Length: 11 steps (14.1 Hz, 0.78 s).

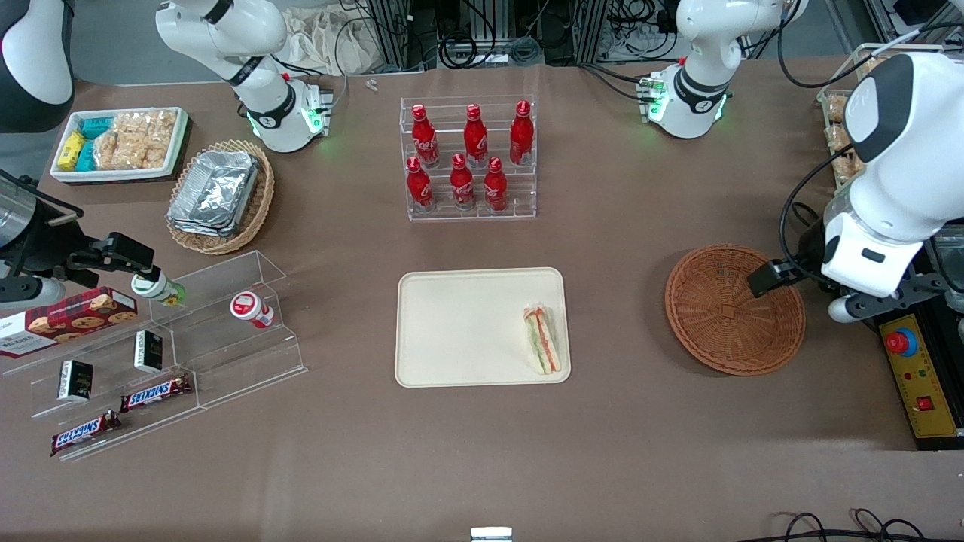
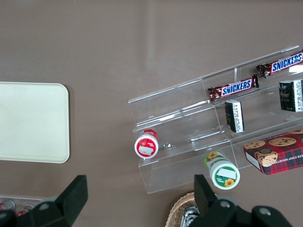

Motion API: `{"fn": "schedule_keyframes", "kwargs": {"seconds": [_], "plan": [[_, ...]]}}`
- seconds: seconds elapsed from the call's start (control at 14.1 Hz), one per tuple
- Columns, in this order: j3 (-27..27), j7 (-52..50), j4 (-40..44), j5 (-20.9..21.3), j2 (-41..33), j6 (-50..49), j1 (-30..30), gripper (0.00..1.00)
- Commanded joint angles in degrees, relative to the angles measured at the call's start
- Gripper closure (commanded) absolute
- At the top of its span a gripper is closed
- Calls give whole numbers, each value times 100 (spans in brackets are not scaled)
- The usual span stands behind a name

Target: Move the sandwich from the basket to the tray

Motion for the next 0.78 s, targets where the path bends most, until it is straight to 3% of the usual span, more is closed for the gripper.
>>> {"fn": "schedule_keyframes", "kwargs": {"seconds": [0.0, 0.14, 0.28, 0.5, 0.71], "plan": [[-7, 31, -499, -81, -376, 213, 69, 0], [11, 240, -1226, -90, -875, 677, 43, 0], [386, 460, -1538, -90, -1115, 891, -219, 0], [1993, 1617, -1092, -107, -906, 542, -1265, 0], [2085, 1736, -108, -424, -299, -294, -1285, 0]]}}
